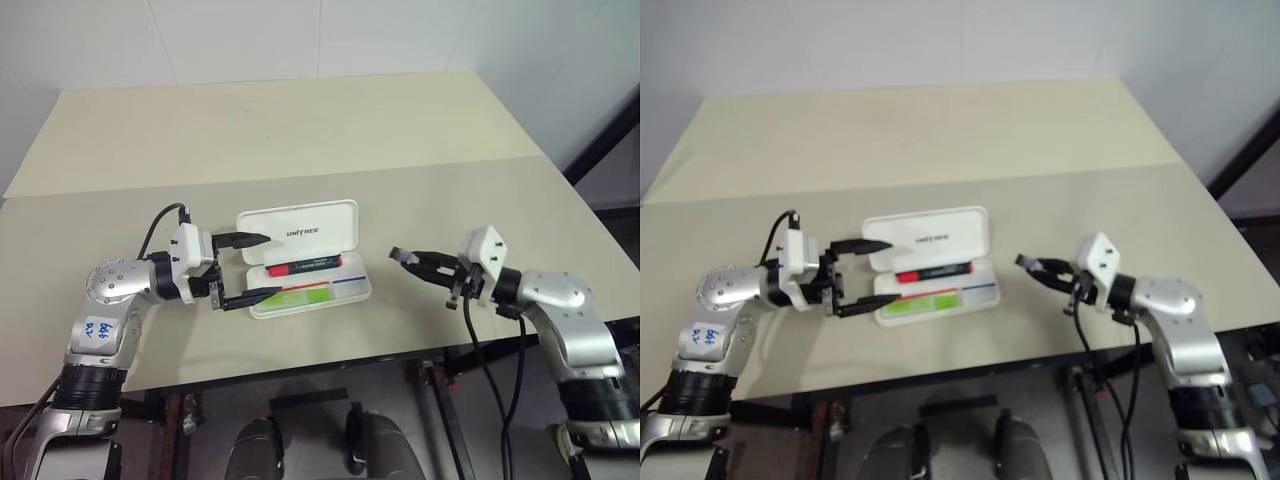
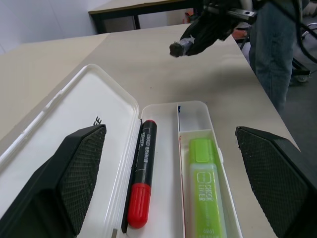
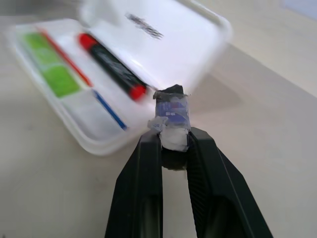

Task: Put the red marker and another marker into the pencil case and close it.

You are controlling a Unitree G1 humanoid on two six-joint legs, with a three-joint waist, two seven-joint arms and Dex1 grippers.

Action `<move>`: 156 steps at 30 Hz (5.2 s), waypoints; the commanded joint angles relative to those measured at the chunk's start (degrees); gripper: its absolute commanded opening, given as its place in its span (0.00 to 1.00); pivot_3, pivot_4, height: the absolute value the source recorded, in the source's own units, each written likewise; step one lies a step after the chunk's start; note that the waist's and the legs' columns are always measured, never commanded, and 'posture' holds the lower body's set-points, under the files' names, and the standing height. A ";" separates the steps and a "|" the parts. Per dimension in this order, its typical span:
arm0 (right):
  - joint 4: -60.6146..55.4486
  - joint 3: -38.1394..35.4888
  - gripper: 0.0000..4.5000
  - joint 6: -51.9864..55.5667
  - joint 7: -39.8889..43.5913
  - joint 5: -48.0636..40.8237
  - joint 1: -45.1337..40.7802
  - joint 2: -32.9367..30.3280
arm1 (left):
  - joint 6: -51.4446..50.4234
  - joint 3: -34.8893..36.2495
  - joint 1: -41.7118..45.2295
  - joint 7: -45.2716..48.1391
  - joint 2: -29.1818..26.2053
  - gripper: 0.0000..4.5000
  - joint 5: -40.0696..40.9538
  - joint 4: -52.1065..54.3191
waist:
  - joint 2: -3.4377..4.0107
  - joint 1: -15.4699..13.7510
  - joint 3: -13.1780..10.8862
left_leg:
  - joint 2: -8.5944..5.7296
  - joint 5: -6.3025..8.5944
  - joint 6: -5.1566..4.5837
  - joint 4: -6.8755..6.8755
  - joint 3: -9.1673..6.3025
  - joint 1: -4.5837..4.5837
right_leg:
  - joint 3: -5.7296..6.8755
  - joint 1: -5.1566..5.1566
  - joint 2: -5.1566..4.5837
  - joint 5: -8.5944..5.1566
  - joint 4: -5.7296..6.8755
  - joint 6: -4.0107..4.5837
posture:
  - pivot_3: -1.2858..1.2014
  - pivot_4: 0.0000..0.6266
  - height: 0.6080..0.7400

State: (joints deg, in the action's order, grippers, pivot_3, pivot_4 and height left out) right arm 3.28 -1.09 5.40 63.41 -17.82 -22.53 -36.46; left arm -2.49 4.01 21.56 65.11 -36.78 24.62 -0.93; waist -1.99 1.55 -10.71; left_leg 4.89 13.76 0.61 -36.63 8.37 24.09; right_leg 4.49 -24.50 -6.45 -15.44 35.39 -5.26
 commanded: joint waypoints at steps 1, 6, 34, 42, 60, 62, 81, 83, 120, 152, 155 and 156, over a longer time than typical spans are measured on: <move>6.11 2.71 0.08 -4.36 8.05 -0.56 -5.27 -0.12 | 0.66 0.99 0.10 -0.12 -0.91 1.00 -0.14 1.47 | 0.00 -0.07 0.00 | 0.00 0.00 0.00 -0.01 0.01 0.01 | 0.00 0.00 0.00 0.00 0.00 0.00 | 0.52 0.24 1.00; 16.30 8.22 0.08 -9.69 15.94 2.09 -12.40 2.55 | 0.47 1.35 -0.40 -0.62 -0.96 1.00 0.05 2.14 | 0.02 0.04 -0.01 | 0.00 0.02 0.01 -0.20 0.04 0.05 | 0.00 0.00 -0.02 0.01 0.02 -0.03 | 0.52 0.24 1.00; 37.64 11.46 0.71 -23.00 19.32 9.51 -25.68 10.59 | -0.78 3.74 -3.06 -3.29 -2.81 1.00 0.66 5.63 | 0.06 0.18 -0.04 | 0.06 0.04 0.17 -0.38 0.07 0.05 | -0.03 -0.03 -0.03 -0.01 0.21 -0.01 | 0.52 0.24 1.00; 30.06 8.41 1.00 -17.60 20.05 3.66 -26.31 10.33 | -0.94 3.57 -2.72 -3.39 -2.72 1.00 0.67 5.49 | 0.09 0.09 -0.05 | 0.07 0.06 0.20 -0.37 0.08 0.05 | -0.03 -0.04 -0.03 -0.01 0.19 0.00 | 0.52 0.24 1.00; 11.40 -5.01 1.00 -7.16 13.97 -3.40 -8.39 -5.93 | 0.99 11.04 -8.82 -4.61 -2.27 0.42 2.49 3.74 | 0.11 0.44 -0.06 | 0.19 0.32 0.06 -0.44 0.26 -0.05 | 0.09 -0.05 -0.03 -0.02 0.16 0.04 | 0.52 0.24 1.00; 11.41 -4.83 1.00 -7.81 13.29 -3.06 -8.44 -5.43 | 0.94 12.52 -9.53 -6.39 -1.32 0.26 3.08 4.03 | 0.11 0.28 -0.06 | 0.21 0.30 0.08 -0.44 0.25 -0.05 | 0.10 -0.05 -0.03 -0.03 0.20 0.07 | 0.52 0.24 1.00; 10.83 -2.70 1.00 -8.33 11.45 -1.64 -10.10 -3.85 | -12.44 10.05 -0.29 -35.57 7.56 0.01 -3.93 -3.00 | 0.10 -0.44 -0.06 | 0.15 0.27 0.03 -0.54 0.23 0.00 | 0.12 -0.01 -0.04 0.03 0.19 0.00 | 0.52 0.24 1.00; 10.56 -2.55 1.00 -8.16 11.18 -1.72 -10.16 -3.84 | -14.67 7.87 2.09 -34.99 8.37 0.01 -3.98 -5.55 | 0.10 -0.44 -0.06 | 0.14 0.28 0.02 -0.53 0.25 0.00 | 0.10 -0.01 -0.04 0.04 0.18 -0.02 | 0.52 0.24 1.00; 3.04 -3.30 1.00 -5.85 5.38 -2.61 -5.32 -3.63 | -2.53 -14.75 8.16 -5.72 7.80 0.01 -14.31 -4.06 | 0.11 -2.29 -0.05 | 0.07 0.30 0.04 -0.67 0.28 0.06 | 0.10 0.00 -0.11 0.04 0.12 -0.05 | 0.52 0.24 1.00; -6.73 -2.87 1.00 -3.52 -3.47 -4.62 2.21 -0.52 | -10.90 -22.92 8.48 -3.50 1.61 0.01 -24.03 -1.45 | 0.29 -1.25 0.07 | -0.01 0.38 -0.30 -0.69 0.21 0.01 | 0.09 0.15 -0.16 0.20 -0.01 -0.20 | 0.52 0.24 1.00; -7.29 -2.59 1.00 -3.42 -3.87 -4.65 2.55 0.03 | -11.42 -23.80 7.75 -3.54 1.19 0.01 -24.40 -1.43 | 0.39 -1.27 0.19 | 0.02 0.38 -0.30 -0.66 0.21 -0.03 | 0.09 0.16 -0.14 0.19 -0.01 -0.18 | 0.52 0.24 1.00; -7.42 -2.59 1.00 -3.39 -3.94 -4.65 2.66 0.17 | -11.67 -23.92 7.58 -3.60 1.19 0.01 -24.22 -1.30 | 0.40 -1.27 0.20 | 0.02 0.38 -0.29 -0.66 0.21 -0.04 | 0.08 0.16 -0.14 0.18 -0.01 -0.17 | 0.52 0.24 1.00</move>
State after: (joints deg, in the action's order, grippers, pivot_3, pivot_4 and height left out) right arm -1.99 -2.80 2.37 60.18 -21.54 -19.78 -36.42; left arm -11.96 -16.39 31.93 60.61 -34.36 3.98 -0.45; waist -1.58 0.28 -10.51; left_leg 4.91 14.14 0.31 -37.29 8.58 24.05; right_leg 4.57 -24.34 -6.59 -15.26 35.39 -5.42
